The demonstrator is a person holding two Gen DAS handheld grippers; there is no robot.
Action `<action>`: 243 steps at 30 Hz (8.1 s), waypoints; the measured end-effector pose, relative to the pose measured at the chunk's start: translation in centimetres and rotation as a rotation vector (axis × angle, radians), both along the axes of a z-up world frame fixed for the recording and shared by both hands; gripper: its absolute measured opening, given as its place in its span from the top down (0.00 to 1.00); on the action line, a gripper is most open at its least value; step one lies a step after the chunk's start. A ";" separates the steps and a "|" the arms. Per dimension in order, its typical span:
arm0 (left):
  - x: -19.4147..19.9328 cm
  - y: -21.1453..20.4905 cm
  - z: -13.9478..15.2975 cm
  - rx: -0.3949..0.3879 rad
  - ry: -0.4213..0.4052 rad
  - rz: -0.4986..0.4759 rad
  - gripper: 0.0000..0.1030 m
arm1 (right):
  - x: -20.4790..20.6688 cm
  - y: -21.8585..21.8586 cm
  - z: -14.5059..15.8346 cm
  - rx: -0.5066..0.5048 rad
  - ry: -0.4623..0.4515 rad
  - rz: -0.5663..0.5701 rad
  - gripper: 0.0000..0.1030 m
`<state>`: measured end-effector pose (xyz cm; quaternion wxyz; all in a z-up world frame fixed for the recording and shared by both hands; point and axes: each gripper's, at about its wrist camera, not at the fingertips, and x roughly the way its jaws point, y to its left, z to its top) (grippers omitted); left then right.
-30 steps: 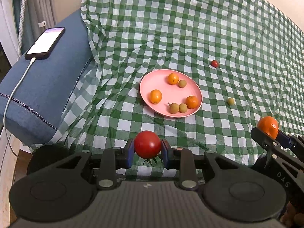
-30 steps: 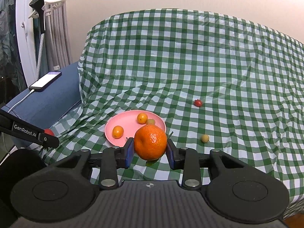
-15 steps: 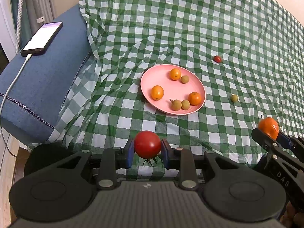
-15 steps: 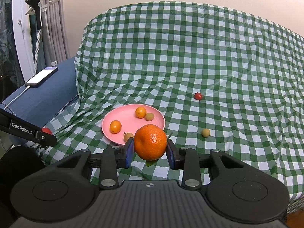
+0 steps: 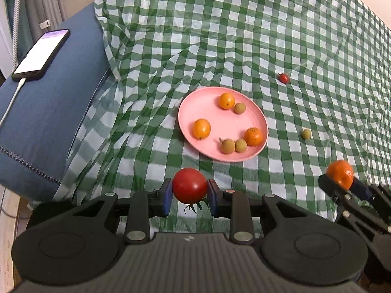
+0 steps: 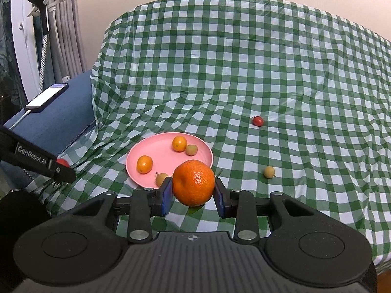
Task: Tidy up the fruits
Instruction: 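Carry the mandarin and cherry tomato over the pink plate, then open both grippers to drop the fruits onto the plate, then lift both grippers and move toward the last loose fruits, then grasp a small yellow fruit with the right gripper while the left gripper grasps a red cherry tomato, then carry both fruits to the pink plate and open both grippers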
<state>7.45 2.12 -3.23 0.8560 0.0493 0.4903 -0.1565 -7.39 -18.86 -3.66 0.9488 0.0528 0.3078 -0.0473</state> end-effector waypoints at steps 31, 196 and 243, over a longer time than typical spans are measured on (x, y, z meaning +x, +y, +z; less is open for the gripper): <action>18.1 -9.9 -11.3 0.120 0.088 -0.085 0.68 | 17.7 0.8 -9.6 -0.072 0.125 0.094 0.64; 8.5 -5.4 0.7 -0.107 0.121 0.023 0.84 | 1.4 -6.5 -2.1 -0.041 -0.057 -0.253 0.74; 9.1 3.0 -5.5 -0.017 0.036 0.157 0.00 | 18.7 -2.3 -9.2 0.053 0.075 0.082 0.57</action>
